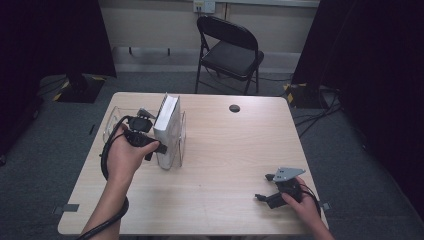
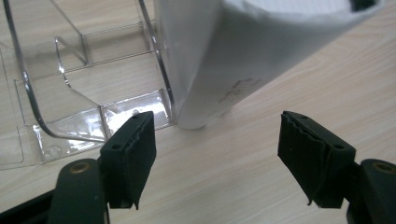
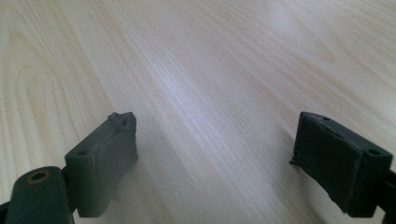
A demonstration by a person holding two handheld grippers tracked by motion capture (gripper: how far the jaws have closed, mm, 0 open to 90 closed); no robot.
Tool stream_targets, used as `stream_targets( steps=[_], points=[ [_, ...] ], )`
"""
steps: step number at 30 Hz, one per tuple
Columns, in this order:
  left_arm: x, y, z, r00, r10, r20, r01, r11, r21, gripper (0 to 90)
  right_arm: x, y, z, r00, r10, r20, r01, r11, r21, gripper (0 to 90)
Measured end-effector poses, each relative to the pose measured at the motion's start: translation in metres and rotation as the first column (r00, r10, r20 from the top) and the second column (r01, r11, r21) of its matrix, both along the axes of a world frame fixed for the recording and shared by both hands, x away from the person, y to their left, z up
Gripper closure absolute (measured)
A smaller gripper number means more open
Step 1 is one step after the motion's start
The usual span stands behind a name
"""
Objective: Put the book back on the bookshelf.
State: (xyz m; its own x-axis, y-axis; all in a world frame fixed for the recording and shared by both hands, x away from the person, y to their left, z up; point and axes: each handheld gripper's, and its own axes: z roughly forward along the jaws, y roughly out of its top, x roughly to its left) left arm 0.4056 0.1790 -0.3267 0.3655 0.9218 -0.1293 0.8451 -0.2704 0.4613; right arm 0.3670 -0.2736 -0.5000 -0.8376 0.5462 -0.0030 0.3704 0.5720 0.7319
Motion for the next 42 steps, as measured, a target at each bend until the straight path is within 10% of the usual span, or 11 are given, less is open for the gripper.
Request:
stream_targets(
  steps=[42],
  points=[
    [-0.032, -0.039, -0.036, 0.9868, -0.161, 0.017, 0.162, 0.9847, -0.065, 20.0, 0.000, 0.000, 0.000, 1.0000, 0.002, -0.002, -0.002, 1.000, -0.002, 12.3]
  ],
)
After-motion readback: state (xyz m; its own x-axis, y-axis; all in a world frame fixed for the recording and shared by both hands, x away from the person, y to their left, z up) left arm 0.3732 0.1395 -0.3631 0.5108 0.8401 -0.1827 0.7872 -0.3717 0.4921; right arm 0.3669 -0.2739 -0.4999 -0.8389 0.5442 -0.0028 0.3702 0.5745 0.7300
